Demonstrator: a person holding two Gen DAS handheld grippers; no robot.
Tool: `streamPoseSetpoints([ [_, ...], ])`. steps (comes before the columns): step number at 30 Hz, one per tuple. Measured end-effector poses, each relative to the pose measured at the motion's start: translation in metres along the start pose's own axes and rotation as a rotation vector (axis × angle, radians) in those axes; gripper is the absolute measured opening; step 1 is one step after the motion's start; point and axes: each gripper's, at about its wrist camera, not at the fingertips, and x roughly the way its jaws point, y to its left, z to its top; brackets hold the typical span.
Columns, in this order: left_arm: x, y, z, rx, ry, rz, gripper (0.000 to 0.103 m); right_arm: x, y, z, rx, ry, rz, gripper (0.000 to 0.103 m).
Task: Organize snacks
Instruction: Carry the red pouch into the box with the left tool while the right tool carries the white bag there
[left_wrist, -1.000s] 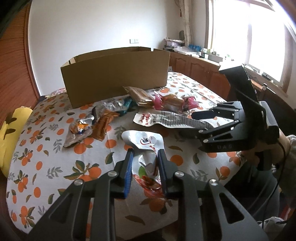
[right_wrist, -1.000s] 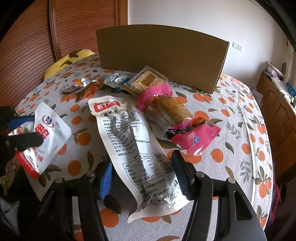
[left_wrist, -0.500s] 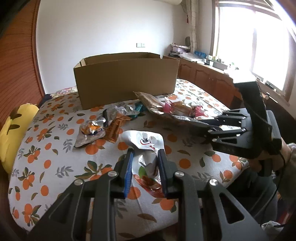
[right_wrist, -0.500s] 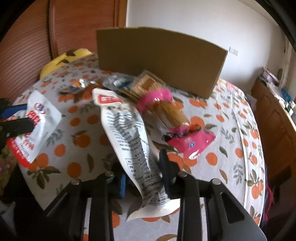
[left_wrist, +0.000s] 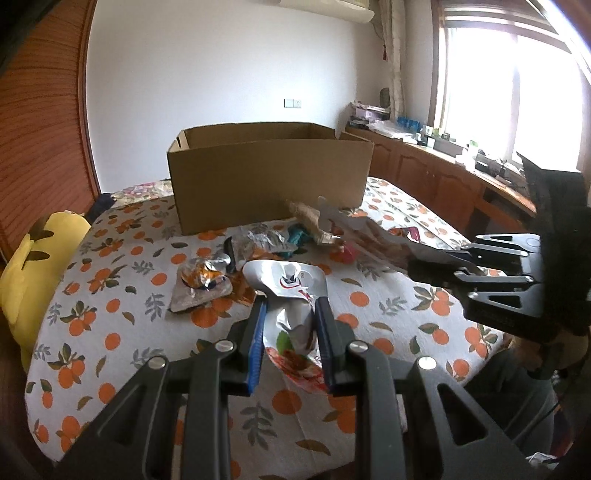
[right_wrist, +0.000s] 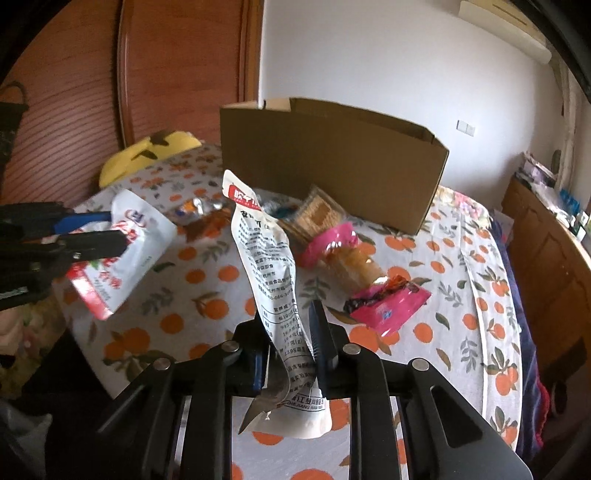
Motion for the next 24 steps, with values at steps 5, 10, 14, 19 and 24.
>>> streamPoseSetpoints([
  [5, -0.004, 0.006, 0.004, -0.014, -0.019, 0.002, 0.023, -0.01, 0.005, 0.011, 0.01, -0.019, 0.011, 0.019],
  [10, -0.007, 0.012, 0.005, -0.032, -0.03, 0.008, 0.023, -0.017, 0.01, 0.016, 0.015, -0.032, 0.011, 0.019],
  [14, -0.007, 0.015, 0.006, -0.042, -0.033, 0.013, 0.023, -0.019, 0.014, 0.017, 0.013, -0.037, 0.015, 0.019],
  [19, -0.003, 0.018, 0.003, -0.052, -0.03, 0.013, 0.023, -0.018, 0.017, 0.014, 0.017, -0.033, 0.021, 0.019],
  [24, -0.003, 0.02, 0.007, -0.059, -0.039, 0.009, 0.023, -0.015, 0.014, 0.014, 0.027, -0.031, 0.023, 0.019],
])
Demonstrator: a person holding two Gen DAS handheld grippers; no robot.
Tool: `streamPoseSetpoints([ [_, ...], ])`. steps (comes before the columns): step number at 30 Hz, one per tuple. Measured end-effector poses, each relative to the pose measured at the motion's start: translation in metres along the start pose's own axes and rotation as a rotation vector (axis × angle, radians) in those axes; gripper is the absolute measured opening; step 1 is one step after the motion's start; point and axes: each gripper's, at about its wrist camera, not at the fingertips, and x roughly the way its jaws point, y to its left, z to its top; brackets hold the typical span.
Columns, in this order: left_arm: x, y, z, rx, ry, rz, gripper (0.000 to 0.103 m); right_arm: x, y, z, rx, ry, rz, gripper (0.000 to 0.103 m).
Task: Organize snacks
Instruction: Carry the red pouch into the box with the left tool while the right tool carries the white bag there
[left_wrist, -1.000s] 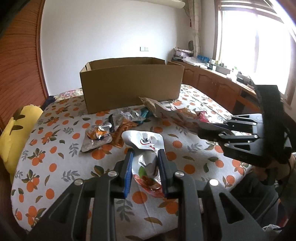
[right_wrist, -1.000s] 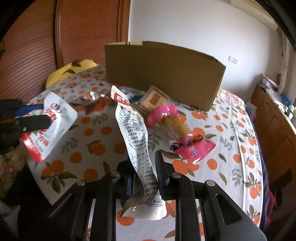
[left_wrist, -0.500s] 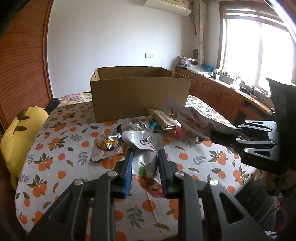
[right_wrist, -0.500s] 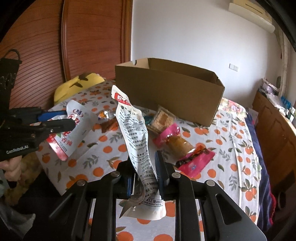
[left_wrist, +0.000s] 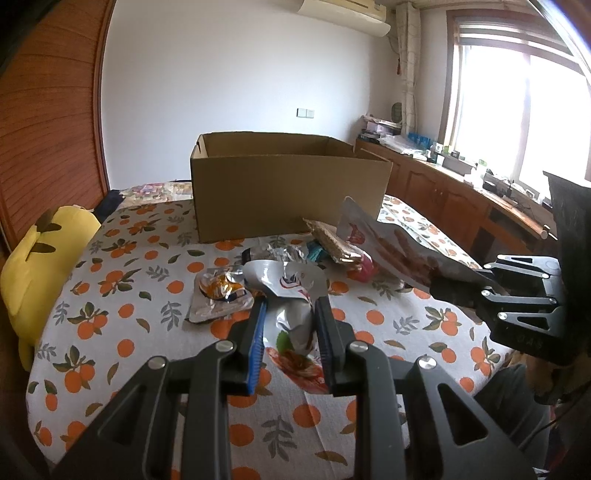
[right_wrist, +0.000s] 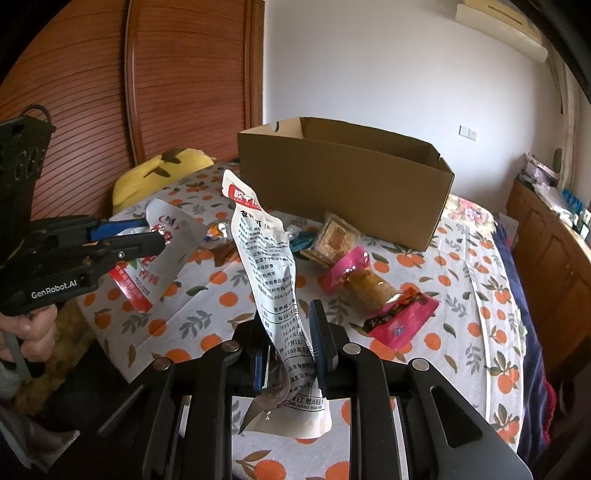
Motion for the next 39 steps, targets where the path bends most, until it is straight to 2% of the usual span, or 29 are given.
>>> streamPoseSetpoints([
  [5, 0.001, 0.002, 0.017, 0.003, -0.036, -0.005, 0.023, -0.001, -0.005, 0.008, 0.012, -0.011, 0.001, 0.019],
  [15, 0.018, 0.018, 0.075, 0.003, -0.122, -0.024, 0.023, 0.001, -0.023, 0.035, 0.012, -0.012, -0.037, 0.019],
  [21, 0.035, 0.027, 0.117, -0.009, -0.171, -0.061, 0.023, 0.003, -0.042, 0.062, 0.012, -0.038, -0.06, 0.018],
  [27, 0.058, 0.03, 0.157, 0.035, -0.229, -0.055, 0.023, 0.012, -0.062, 0.097, -0.003, -0.08, -0.08, 0.018],
  [34, 0.1, 0.047, 0.184, 0.044, -0.226, -0.033, 0.023, 0.039, -0.083, 0.137, -0.035, -0.118, -0.087, 0.018],
  [39, 0.128, 0.065, 0.193, 0.023, -0.205, -0.013, 0.024, 0.075, -0.093, 0.162, -0.059, -0.121, -0.078, 0.018],
])
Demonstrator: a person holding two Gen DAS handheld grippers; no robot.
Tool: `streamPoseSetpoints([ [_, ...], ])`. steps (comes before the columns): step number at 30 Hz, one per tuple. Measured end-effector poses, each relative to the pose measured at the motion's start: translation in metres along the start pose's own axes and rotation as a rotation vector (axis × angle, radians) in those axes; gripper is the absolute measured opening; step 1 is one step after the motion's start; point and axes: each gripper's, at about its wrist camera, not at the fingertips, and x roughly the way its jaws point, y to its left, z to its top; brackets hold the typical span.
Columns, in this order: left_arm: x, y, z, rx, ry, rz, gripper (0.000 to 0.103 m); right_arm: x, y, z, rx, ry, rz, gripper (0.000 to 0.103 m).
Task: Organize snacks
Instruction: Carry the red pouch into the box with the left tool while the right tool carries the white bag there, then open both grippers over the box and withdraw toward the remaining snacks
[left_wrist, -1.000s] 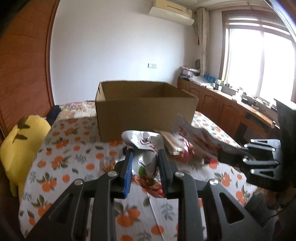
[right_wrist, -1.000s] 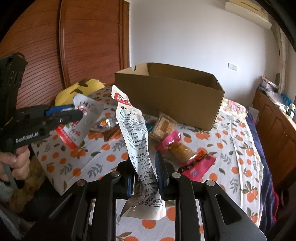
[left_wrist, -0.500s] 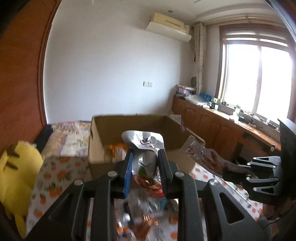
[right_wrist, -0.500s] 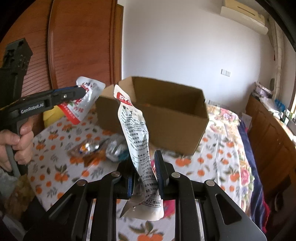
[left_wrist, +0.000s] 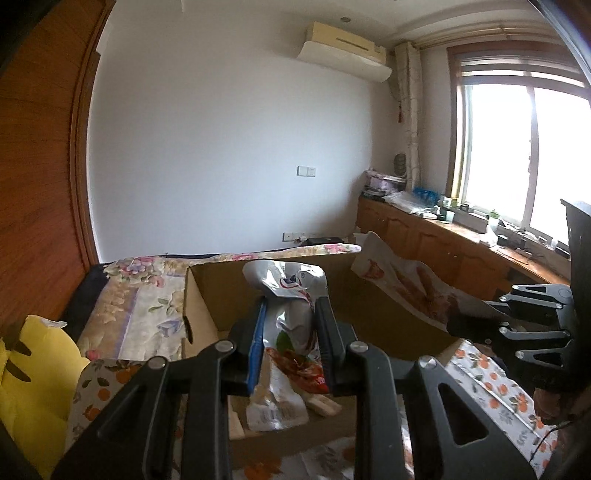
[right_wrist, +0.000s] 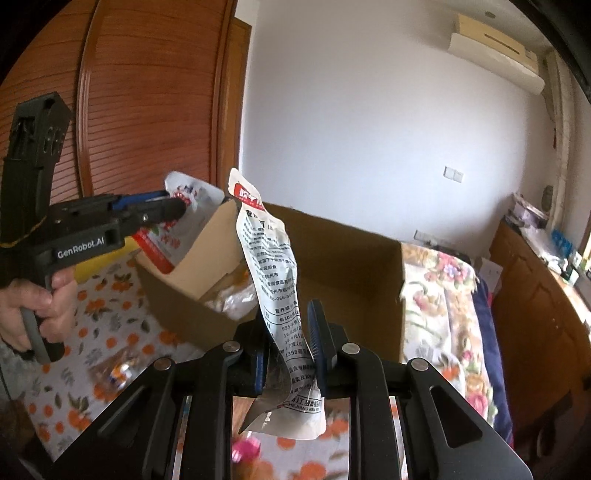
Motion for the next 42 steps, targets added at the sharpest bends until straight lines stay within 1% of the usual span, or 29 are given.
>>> streamPoseSetpoints([
  [5, 0.02, 0.016, -0.009, -0.03, 0.02, 0.018, 0.024, 0.038, -0.002, 0.008, -0.02, 0.021, -0.004, 0.018],
  [7, 0.023, 0.019, -0.013, -0.039, 0.026, 0.017, 0.024, 0.046, -0.003, 0.011, -0.031, 0.014, 0.0, 0.018],
  [10, 0.032, 0.021, -0.018, -0.053, 0.053, 0.006, 0.024, 0.058, 0.0, 0.017, -0.051, 0.013, -0.017, 0.016],
  [14, 0.039, 0.018, -0.024, -0.048, 0.081, -0.001, 0.025, 0.064, 0.0, 0.018, -0.067, 0.016, -0.024, 0.015],
  [16, 0.039, 0.018, -0.026, -0.052, 0.081, -0.002, 0.027, 0.067, 0.001, 0.019, -0.077, 0.018, -0.029, 0.015],
  [18, 0.038, 0.016, -0.028, -0.054, 0.083, -0.004, 0.031, 0.071, 0.003, 0.018, -0.082, 0.029, -0.026, 0.015],
  [20, 0.039, 0.017, -0.028, -0.056, 0.085, 0.002, 0.033, 0.077, 0.003, 0.017, -0.088, 0.044, -0.033, 0.012],
  [24, 0.037, 0.017, -0.029, -0.057, 0.082, 0.006, 0.034, 0.086, -0.001, 0.017, -0.059, 0.068, -0.005, 0.017],
  [31, 0.035, 0.015, -0.029, -0.023, 0.078, 0.012, 0.036, 0.081, -0.008, 0.013, 0.009, 0.07, 0.035, 0.019],
  [42, 0.027, -0.003, -0.028, 0.062, 0.064, 0.029, 0.036, 0.048, -0.004, 0.009, 0.082, 0.029, 0.055, 0.021],
])
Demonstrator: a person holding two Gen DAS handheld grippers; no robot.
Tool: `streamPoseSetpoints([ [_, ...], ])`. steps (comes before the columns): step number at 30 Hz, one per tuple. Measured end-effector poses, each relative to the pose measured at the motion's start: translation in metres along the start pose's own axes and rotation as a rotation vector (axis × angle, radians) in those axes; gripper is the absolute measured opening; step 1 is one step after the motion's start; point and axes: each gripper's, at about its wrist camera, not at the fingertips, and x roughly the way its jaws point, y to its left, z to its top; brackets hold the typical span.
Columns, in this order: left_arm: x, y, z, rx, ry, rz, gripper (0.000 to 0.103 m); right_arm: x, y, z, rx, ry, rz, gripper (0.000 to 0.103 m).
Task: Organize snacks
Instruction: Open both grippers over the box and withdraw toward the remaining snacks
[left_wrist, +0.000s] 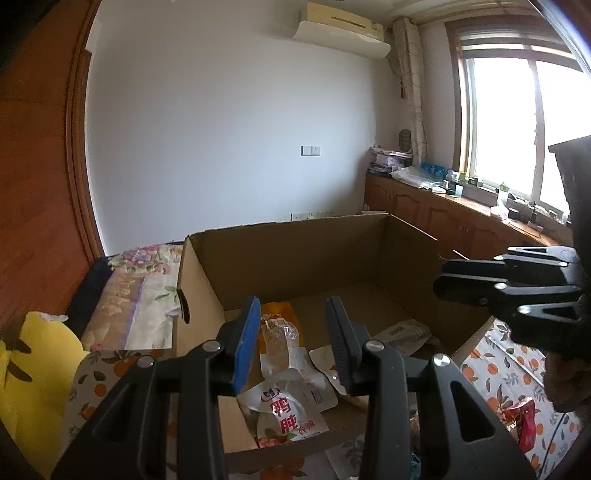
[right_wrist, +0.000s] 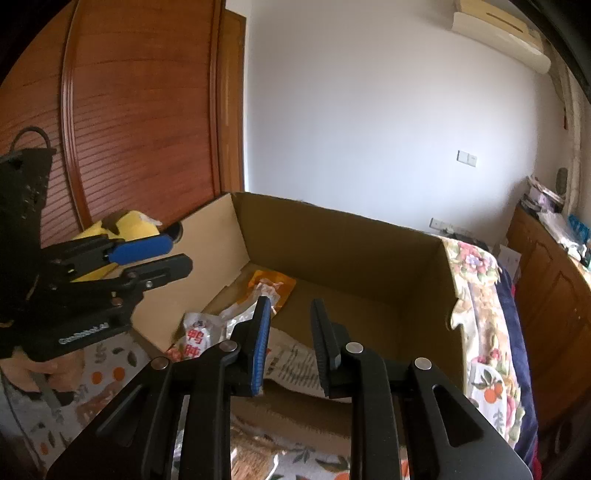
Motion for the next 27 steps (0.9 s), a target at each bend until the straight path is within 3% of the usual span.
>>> streamPoseSetpoints([
  [13, -0.039, -0.013, -0.012, 0.018, 0.031, -0.028, 0.037, -0.061, 0.004, -0.019, 0.03, 0.003, -0.038, 0.025],
  [27, -0.067, -0.039, -0.088, 0.041, 0.214, -0.036, 0.038, -0.079, 0.013, -0.1, 0.052, 0.161, -0.039, 0.038],
])
